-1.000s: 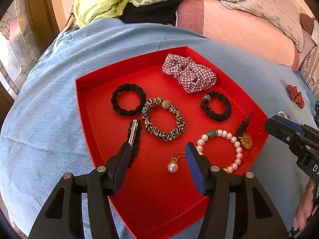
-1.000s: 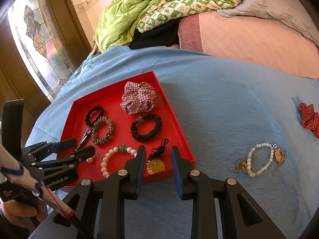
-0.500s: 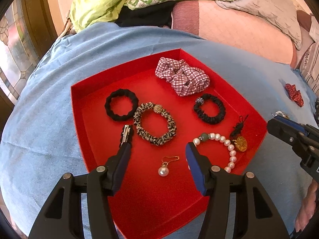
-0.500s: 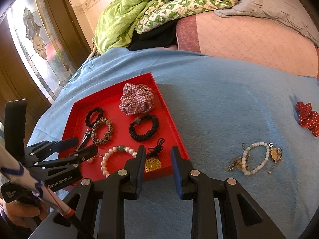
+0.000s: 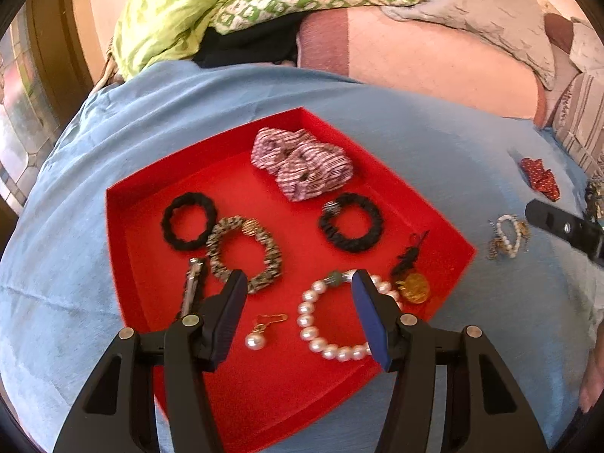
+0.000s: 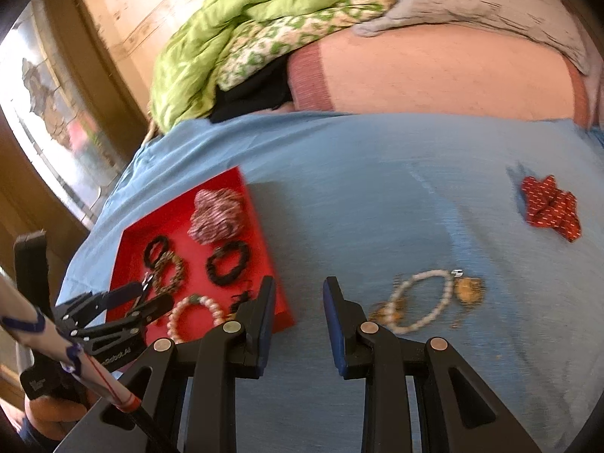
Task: Organize jewelry
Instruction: 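Grasp the white bead bracelet with right tool while left tool moves to the pile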
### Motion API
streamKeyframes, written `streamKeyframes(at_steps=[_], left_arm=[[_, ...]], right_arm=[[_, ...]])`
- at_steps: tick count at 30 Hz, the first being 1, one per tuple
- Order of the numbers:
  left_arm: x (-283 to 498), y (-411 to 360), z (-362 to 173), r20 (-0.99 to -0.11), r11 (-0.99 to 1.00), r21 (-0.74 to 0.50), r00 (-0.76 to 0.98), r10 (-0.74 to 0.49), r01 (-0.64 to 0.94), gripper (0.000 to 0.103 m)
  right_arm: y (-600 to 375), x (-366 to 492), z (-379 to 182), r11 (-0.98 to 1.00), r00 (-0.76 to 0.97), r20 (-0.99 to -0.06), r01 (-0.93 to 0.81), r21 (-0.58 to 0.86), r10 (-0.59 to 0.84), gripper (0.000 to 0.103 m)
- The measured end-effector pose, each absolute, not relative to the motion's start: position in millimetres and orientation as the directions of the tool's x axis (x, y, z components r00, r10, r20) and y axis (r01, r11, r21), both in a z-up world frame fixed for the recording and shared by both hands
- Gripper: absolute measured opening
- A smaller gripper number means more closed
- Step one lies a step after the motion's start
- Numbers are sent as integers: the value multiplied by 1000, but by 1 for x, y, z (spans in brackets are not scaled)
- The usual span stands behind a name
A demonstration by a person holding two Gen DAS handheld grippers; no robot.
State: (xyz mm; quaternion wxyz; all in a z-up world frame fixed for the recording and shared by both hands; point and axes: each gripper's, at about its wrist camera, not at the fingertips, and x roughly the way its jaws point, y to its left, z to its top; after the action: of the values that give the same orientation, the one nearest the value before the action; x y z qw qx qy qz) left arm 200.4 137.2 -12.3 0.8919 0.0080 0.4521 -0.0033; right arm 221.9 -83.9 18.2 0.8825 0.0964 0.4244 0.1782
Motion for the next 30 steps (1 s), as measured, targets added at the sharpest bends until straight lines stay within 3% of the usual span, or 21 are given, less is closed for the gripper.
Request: streamKeyframes(at_steps=[17,30], left_arm=[[205,90,-9,-795,994,15,603,-56,113,56],[212,63,-13,-800,987,21,595,-78,158,56]], right_arm=[[-213,254,-22,914,512,-805,87,397,300,28],[-200,260,-35,869,458,-786,56,492,415,28]])
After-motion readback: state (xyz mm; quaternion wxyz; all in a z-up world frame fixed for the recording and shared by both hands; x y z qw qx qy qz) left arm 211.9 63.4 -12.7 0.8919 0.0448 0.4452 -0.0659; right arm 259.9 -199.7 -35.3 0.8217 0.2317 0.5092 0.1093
